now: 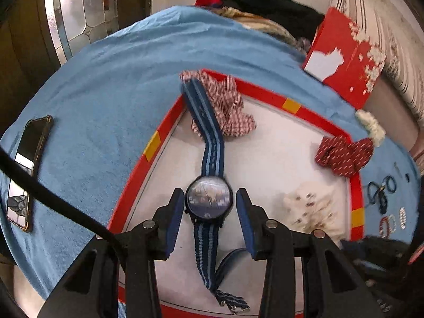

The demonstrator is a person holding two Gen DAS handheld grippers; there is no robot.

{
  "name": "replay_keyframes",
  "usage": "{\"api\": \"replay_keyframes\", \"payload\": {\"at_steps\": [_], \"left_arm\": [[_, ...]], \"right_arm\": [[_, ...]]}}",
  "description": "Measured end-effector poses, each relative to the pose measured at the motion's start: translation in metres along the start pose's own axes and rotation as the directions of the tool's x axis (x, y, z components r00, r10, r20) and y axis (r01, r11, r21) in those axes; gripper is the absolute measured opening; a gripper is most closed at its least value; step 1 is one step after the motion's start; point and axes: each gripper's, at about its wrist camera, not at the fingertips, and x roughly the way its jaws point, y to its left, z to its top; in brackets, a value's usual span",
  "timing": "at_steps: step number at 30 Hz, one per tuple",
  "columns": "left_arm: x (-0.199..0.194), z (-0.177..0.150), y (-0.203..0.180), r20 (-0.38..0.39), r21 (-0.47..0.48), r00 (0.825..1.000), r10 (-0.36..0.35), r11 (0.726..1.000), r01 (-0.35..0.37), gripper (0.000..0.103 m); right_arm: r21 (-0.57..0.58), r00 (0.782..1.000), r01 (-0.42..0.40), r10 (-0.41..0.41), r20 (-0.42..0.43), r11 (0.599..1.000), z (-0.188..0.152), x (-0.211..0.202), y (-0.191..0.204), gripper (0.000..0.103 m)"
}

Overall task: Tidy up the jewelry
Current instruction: 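Carry the watch and white scrunchie into the tray and open both tools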

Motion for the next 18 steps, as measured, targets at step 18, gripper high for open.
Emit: {"api": "replay_keyframes", "payload": {"at_steps": [18], "left_arm": [[-0.117,-0.056,-0.047,0.144,-0.028,0.989,0.010,1.000,-0.006,0.063]], "right_arm": [[0.007,0.962,0.210,-0.208,0.176,0.978,-0.105,-0.141,-0.040,0.056]]}}
